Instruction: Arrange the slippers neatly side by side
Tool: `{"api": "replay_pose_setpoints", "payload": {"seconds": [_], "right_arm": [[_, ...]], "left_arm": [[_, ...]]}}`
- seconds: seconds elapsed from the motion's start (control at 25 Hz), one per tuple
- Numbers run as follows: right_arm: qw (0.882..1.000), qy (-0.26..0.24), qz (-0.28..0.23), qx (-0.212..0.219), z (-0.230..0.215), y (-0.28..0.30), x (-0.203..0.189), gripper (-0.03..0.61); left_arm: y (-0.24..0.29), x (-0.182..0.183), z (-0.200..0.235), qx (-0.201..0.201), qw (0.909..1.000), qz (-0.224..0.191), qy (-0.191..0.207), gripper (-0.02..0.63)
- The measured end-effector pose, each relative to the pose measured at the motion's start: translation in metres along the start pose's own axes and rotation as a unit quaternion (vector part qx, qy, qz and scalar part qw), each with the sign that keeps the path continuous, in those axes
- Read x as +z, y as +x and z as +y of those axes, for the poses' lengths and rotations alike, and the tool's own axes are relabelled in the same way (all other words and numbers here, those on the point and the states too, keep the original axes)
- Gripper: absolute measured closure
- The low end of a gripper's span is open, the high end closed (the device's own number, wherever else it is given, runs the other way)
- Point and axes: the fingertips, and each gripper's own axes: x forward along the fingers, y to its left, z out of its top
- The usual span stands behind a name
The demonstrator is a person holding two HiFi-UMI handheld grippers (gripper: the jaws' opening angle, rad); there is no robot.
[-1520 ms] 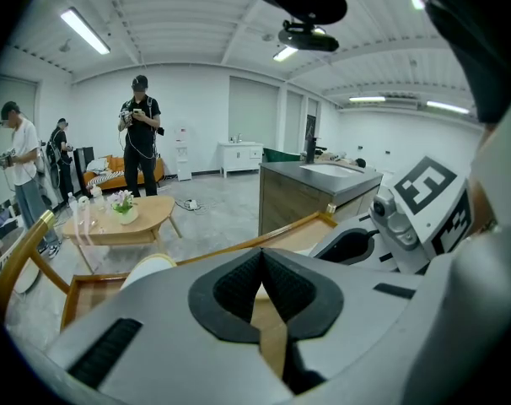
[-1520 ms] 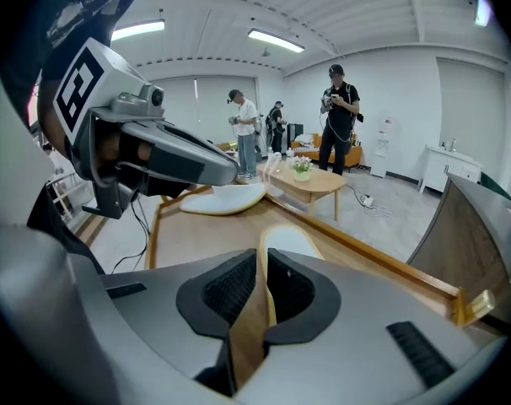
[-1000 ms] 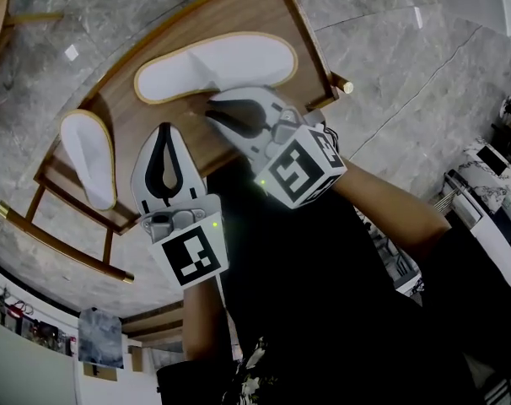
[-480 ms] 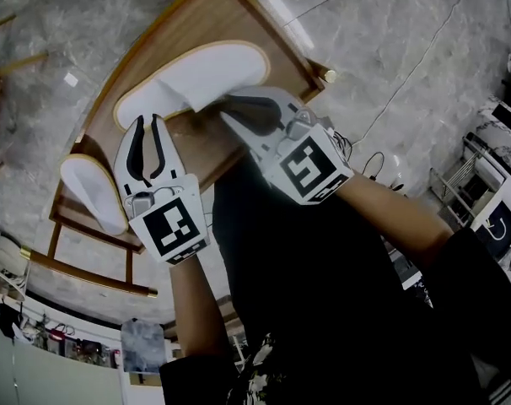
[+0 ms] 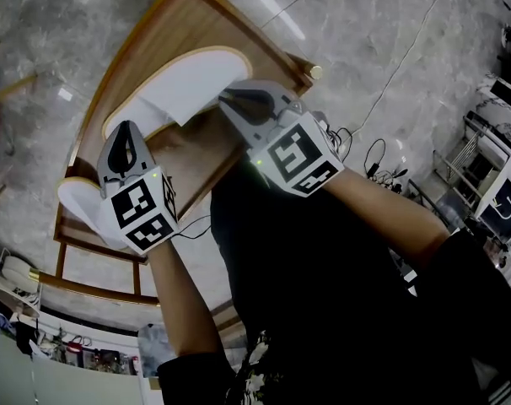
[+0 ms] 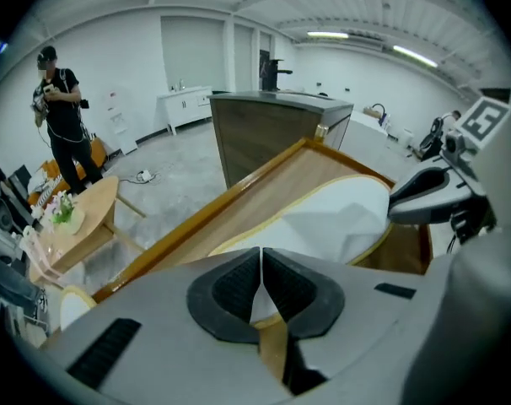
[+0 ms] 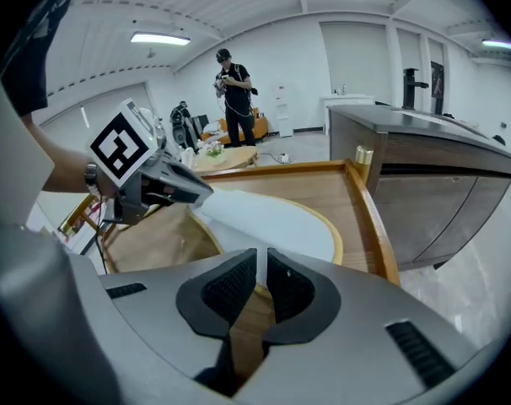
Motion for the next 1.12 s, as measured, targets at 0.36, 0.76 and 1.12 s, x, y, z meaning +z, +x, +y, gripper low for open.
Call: {"api": "replay_pose_setpoints", "payload": {"seconds": [0.36,0.76,1.12], "right_arm": [[0.999,0.011,0.017,-0.025,-0.022,0.011,0.004,0.557],[0.999,-0.029,0.033,-0.016,-0.025,0.024,0.020,0.558],[0.997,-0.065,0.028,0.026,-0.009,0.046,0.043,0.557]], "left_arm": [[-0.006,-0.026,-0.018,-0.021,0.9985,0.040,-0.032,0.603],[-0.024,-0.066,-0.057,-0.058,0.9868,0.072,-0.132,0.602],[-0.035,-0.083,-0.075,-0.065,0.9758,0.090,-0.188,0.596]]}}
